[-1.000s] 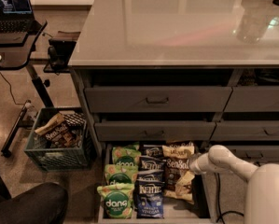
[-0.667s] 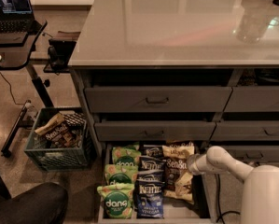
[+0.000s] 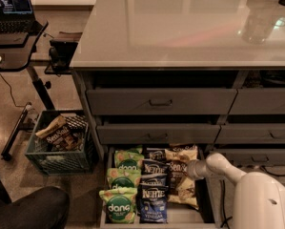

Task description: Pick brown chip bag from bottom drawer and place on counter

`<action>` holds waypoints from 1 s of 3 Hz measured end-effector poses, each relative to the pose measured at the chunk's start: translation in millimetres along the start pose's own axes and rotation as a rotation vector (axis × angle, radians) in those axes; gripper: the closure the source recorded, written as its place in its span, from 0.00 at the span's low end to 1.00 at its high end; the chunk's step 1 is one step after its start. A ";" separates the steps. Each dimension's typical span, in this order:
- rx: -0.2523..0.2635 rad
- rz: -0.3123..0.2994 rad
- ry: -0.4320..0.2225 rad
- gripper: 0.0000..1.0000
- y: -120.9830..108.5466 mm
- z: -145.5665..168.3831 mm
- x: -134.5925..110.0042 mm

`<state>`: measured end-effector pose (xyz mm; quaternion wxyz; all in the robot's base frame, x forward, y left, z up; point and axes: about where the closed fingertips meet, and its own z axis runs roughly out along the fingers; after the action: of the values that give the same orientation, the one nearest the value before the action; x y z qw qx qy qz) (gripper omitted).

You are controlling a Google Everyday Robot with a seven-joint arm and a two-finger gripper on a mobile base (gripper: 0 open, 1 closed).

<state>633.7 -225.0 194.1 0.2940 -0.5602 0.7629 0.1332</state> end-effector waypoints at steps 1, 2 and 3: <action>0.002 0.010 -0.003 0.00 0.2 7.0 5.9; 0.002 0.010 -0.003 0.19 0.2 7.1 5.9; 0.002 0.010 -0.003 0.43 0.3 7.1 5.9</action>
Offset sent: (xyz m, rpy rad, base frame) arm 0.0006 -0.0006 -0.0079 0.0050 0.0025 -0.0077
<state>634.4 -225.7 185.0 0.2951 -0.5557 0.7654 0.1349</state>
